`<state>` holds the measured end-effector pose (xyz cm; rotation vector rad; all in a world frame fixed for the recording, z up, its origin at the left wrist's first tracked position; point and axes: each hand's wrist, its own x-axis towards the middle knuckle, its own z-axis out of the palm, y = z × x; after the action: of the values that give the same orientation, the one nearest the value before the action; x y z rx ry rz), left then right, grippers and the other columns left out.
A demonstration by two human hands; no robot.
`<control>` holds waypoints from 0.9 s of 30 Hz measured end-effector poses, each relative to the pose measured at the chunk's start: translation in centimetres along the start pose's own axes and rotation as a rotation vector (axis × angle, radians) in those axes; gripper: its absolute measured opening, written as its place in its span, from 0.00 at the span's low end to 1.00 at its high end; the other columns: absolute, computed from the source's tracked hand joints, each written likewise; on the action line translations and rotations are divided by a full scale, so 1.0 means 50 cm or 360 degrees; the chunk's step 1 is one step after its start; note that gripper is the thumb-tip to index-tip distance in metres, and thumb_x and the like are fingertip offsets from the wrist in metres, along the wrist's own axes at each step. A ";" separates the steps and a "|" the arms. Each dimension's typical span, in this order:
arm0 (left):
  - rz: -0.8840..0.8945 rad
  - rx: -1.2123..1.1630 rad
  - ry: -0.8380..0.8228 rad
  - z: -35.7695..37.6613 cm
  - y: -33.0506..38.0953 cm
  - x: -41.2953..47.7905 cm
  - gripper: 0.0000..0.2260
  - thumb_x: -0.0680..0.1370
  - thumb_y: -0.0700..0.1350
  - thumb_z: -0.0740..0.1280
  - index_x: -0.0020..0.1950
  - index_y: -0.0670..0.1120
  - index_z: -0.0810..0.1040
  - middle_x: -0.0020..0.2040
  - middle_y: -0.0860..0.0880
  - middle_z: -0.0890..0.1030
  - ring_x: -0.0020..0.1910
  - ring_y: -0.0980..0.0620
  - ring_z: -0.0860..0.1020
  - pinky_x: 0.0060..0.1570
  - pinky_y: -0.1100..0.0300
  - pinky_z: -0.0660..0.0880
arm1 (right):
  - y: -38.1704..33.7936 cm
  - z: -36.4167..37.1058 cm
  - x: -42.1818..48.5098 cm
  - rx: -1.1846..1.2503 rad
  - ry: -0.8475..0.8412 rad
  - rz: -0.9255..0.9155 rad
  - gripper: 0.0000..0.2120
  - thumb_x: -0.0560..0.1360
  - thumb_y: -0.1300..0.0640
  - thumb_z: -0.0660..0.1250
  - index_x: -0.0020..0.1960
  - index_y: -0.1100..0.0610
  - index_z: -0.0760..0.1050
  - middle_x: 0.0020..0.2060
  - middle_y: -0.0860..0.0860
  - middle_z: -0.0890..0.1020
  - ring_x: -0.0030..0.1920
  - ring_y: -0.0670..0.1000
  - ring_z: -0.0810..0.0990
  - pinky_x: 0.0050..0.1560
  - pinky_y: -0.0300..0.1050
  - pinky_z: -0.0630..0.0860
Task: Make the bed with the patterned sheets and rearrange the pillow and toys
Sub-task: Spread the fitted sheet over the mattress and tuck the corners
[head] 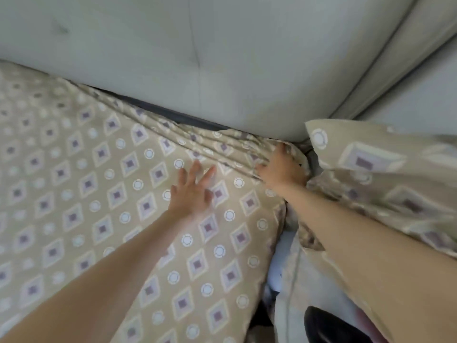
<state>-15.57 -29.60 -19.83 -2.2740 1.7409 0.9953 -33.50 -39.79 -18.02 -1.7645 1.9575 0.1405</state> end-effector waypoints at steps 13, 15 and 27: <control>0.0083 -0.0023 0.0112 -0.010 -0.014 0.008 0.28 0.82 0.47 0.54 0.78 0.50 0.43 0.77 0.49 0.43 0.77 0.44 0.41 0.72 0.40 0.53 | -0.004 0.018 -0.012 0.0199 0.0470 -0.0035 0.13 0.78 0.57 0.59 0.59 0.64 0.69 0.50 0.63 0.80 0.52 0.63 0.79 0.42 0.49 0.70; 0.0097 0.0017 0.0098 -0.013 -0.014 0.012 0.28 0.82 0.46 0.54 0.78 0.52 0.44 0.77 0.48 0.41 0.76 0.43 0.41 0.71 0.38 0.54 | -0.017 0.035 -0.038 0.0625 0.0528 0.0013 0.10 0.79 0.60 0.57 0.58 0.64 0.64 0.47 0.64 0.81 0.48 0.63 0.79 0.41 0.50 0.69; 0.0169 0.0238 0.0046 -0.070 -0.046 0.111 0.28 0.81 0.51 0.56 0.76 0.62 0.44 0.77 0.43 0.35 0.75 0.38 0.37 0.71 0.34 0.47 | -0.013 0.065 -0.032 0.1180 0.0866 -0.0038 0.09 0.77 0.64 0.54 0.57 0.62 0.67 0.37 0.44 0.71 0.40 0.48 0.69 0.40 0.37 0.61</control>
<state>-11.31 -34.99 -20.83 -2.1349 1.8965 0.8226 -31.85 -37.15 -20.00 -1.3856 1.9440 -1.0361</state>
